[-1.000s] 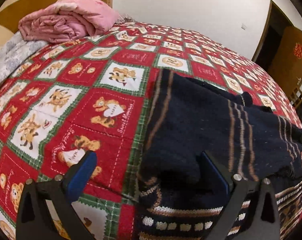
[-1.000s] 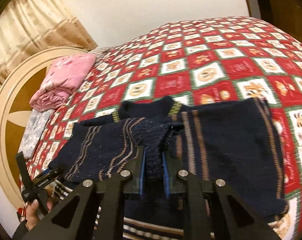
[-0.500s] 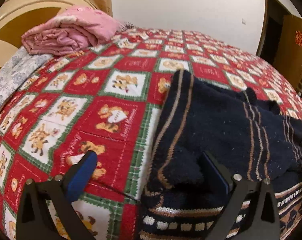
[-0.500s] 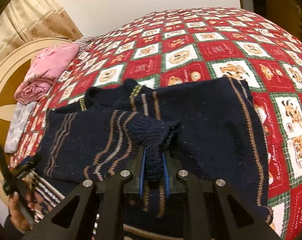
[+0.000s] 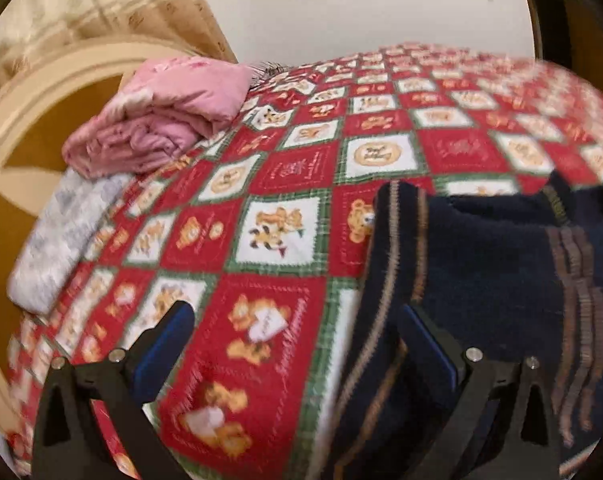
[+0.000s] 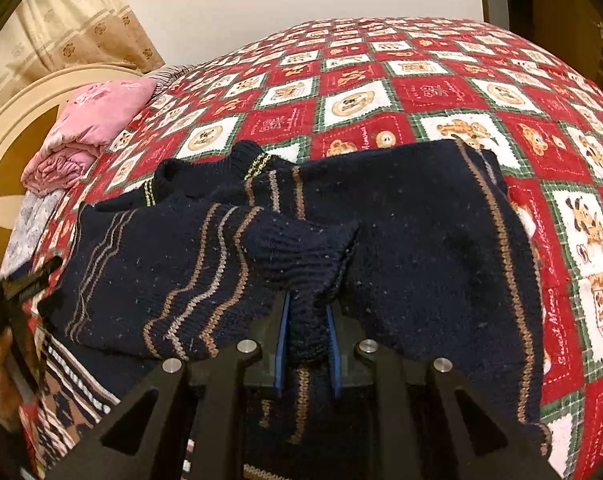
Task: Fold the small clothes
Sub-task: 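Hold the folded sleeves with the right tool while the left tool opens and withdraws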
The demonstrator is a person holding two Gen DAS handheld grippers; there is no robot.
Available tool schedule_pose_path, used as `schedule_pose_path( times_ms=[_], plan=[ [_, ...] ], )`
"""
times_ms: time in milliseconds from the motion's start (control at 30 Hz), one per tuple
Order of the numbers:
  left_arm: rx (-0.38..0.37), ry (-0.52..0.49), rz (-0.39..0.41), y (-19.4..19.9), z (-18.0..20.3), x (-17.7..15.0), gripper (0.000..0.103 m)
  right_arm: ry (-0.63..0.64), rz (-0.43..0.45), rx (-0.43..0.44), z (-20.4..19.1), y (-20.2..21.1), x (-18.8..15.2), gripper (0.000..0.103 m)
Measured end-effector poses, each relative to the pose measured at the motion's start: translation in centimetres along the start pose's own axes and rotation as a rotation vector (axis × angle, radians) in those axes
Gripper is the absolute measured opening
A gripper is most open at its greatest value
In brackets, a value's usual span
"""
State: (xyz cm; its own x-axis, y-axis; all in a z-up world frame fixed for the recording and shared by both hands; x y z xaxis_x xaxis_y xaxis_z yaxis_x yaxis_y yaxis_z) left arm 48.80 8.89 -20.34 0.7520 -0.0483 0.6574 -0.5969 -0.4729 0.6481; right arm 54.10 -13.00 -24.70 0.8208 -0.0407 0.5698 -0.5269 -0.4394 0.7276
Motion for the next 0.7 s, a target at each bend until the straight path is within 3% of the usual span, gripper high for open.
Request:
schedule_pose_path(
  times_ms=[100,233,500,633,700],
  plan=[
    [0.053,-0.066,-0.023,-1.5,0.8,-0.7,0.103,0.007,0.013,0.000,0.0,0.0,-0.1,0.018],
    [0.026,-0.007,-0.036,-2.0,-0.2,-1.2,0.103,0.010,0.042,0.013,0.1,0.1,-0.4,0.019],
    [0.014,0.006,-0.028,-1.9,-0.1,-1.0,0.103,-0.021,0.079,0.073,0.7,0.2,-0.7,0.021],
    [-0.014,-0.005,0.017,-1.1,-0.2,0.4,0.101,-0.056,0.099,0.128,1.2,0.3,-0.8,0.022],
    [-0.027,0.007,0.001,-1.5,-0.3,1.2,0.100,-0.051,0.102,0.129,1.1,0.3,-0.8,0.022]
  ],
)
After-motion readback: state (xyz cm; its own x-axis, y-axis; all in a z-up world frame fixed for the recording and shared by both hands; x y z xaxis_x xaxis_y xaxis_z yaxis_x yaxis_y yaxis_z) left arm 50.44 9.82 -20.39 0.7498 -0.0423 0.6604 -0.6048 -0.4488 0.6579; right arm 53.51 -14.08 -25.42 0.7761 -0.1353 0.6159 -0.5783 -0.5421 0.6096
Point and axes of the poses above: each gripper's, at about its wrist camera, not at the fingertips, and y roughly against the way its jaws point, z to its right, x to its top, the point moved 4 cm from there along -y, roughly the way its jaws point, and after that the axes turned 5 degrees about x, right-handed, at the moved point
